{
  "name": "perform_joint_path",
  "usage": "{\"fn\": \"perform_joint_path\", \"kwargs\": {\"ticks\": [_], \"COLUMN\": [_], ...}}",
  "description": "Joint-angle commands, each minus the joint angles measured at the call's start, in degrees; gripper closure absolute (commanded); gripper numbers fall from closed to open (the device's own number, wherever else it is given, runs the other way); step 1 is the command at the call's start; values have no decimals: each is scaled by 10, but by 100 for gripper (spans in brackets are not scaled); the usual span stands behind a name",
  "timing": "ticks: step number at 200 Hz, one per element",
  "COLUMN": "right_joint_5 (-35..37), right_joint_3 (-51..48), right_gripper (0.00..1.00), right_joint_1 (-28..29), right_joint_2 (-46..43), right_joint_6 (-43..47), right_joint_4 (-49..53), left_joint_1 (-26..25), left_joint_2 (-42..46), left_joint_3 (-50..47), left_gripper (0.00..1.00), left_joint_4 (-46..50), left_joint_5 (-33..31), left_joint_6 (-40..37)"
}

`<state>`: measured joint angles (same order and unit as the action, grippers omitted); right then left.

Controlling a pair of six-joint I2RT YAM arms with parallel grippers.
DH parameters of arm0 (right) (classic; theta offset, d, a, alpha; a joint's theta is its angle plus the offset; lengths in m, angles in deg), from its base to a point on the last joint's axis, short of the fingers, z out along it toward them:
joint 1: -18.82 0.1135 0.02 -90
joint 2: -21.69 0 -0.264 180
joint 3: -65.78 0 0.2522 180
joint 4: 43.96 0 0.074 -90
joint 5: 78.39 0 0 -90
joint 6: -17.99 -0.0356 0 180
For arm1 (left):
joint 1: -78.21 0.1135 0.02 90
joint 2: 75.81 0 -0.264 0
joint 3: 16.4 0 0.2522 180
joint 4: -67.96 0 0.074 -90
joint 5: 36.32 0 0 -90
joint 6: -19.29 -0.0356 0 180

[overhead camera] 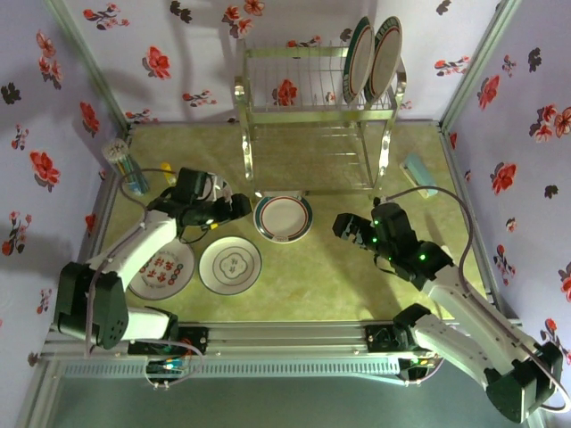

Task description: Load the plates into the dish rack

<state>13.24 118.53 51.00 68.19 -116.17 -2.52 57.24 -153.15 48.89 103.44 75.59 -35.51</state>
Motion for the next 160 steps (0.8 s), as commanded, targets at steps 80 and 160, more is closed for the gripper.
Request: {"fn": "perform_joint_path", "kwargs": {"ticks": [80, 160], "right_joint_5": [-16, -13], "right_joint_3": [-7, -13], "right_gripper": [4, 4], "right_joint_1": [-23, -29], "right_joint_2": [5, -4], "right_joint_6": [-8, -12], "right_joint_4": [7, 17], "left_joint_1": [-14, -17], "left_joint_2": [-108, -180], "left_joint_3": [-10, 5], "left_gripper": [4, 14], "left_joint_4": [-115, -161], "left_joint_5": [51, 54], "left_joint_6": [0, 28]}}
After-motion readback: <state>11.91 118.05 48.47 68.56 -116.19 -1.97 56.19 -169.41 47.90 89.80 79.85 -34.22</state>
